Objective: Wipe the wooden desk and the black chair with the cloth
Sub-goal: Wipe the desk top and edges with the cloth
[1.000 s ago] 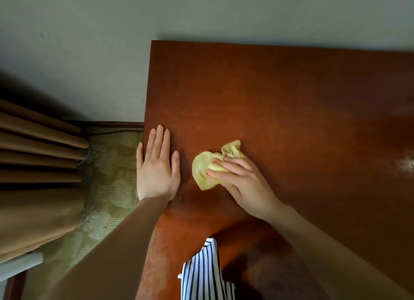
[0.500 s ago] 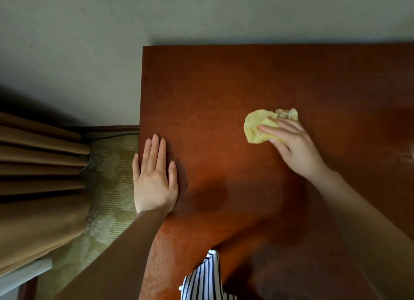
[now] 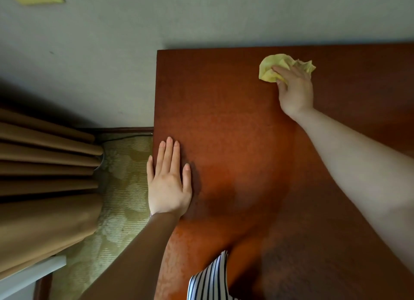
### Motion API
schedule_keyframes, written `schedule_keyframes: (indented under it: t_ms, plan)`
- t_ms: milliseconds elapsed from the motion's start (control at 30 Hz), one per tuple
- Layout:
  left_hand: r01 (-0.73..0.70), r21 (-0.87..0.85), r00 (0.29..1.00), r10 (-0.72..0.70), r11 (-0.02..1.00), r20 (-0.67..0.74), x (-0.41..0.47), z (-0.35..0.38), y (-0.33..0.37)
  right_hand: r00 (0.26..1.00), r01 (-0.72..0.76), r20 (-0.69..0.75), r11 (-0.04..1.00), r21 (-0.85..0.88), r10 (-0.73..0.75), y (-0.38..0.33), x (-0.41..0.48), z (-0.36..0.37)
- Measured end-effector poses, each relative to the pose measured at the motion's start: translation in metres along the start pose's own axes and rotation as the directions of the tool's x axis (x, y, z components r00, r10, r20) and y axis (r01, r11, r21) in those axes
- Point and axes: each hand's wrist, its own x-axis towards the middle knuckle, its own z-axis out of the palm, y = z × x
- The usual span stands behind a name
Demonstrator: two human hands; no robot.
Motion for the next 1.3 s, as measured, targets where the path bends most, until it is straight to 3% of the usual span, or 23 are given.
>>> schedule_keyframes:
  t_ms: [167, 300, 400, 533, 833, 967, 1200, 1300]
  plan:
    - [-0.012, -0.082, 0.999, 0.015, 0.997, 0.043, -0.003, -0.005, -0.002, 0.998, 0.010, 0.060, 0.999, 0.034, -0.012, -0.017, -0.039, 0.000]
    - [-0.090, -0.149, 0.985, 0.110, 0.985, 0.132, -0.005, -0.017, -0.007, 0.995, 0.032, 0.092, 0.996, 0.079, -0.039, -0.036, -0.089, 0.004]
    - [-0.162, -0.121, 0.975, 0.178, 0.979, 0.135, -0.019, -0.030, -0.017, 0.994, 0.014, 0.111, 0.997, 0.077, -0.022, -0.055, -0.125, 0.010]
    - [-0.133, -0.150, 0.978, 0.154, 0.980, 0.139, -0.053, -0.045, -0.033, 0.982, 0.040, 0.183, 0.998, 0.054, -0.050, -0.089, -0.163, 0.020]
    - [-0.194, -0.069, 0.935, 0.206, 0.979, 0.291, -0.127, -0.076, -0.093, 0.940, 0.094, 0.324, 0.994, 0.055, -0.107, -0.169, -0.253, 0.050]
    - [-0.214, -0.073, 0.913, 0.226, 0.974, 0.339, -0.144, -0.088, -0.112, 0.955, 0.065, 0.286, 0.996, 0.055, -0.079, -0.193, -0.298, 0.057]
    - [-0.398, -0.001, 0.827, 0.359, 0.917, 0.432, -0.157, -0.086, -0.116, 0.993, -0.062, 0.107, 0.982, 0.176, 0.043, -0.219, -0.396, 0.059]
    - [-0.454, 0.034, 0.782, 0.379, 0.890, 0.495, -0.160, -0.079, -0.103, 0.994, -0.060, 0.097, 0.984, 0.165, 0.044, -0.218, -0.438, 0.056]
